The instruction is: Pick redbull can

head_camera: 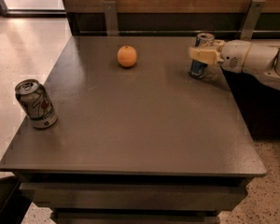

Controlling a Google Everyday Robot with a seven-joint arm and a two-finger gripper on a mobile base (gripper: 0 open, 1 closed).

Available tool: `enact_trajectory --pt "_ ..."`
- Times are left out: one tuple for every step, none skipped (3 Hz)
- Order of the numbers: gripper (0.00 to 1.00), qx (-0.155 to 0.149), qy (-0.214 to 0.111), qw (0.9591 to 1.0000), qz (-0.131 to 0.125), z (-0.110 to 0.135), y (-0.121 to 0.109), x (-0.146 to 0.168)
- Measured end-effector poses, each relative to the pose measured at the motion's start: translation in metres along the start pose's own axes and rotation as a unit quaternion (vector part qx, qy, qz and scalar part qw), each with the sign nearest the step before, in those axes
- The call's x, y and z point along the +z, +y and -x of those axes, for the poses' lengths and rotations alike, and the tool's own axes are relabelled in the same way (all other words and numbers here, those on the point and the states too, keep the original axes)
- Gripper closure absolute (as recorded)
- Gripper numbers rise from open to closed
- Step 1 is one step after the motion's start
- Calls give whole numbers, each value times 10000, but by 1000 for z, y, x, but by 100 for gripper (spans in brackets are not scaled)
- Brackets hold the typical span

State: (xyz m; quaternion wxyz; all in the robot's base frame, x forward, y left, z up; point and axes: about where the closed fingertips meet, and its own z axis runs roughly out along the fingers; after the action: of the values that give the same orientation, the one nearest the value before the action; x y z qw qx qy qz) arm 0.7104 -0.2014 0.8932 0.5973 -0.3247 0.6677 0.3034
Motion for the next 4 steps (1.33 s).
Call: enact_trajectory --pt "100 -66 -16 10000 37 10 1 0" --pt "100 -229 -72 9997 15 28 0 -5" --pt "100 -433 -116 9990 -22 51 -3 -10" --pt "100 -757 -99 9971 -57 90 -6 -13"
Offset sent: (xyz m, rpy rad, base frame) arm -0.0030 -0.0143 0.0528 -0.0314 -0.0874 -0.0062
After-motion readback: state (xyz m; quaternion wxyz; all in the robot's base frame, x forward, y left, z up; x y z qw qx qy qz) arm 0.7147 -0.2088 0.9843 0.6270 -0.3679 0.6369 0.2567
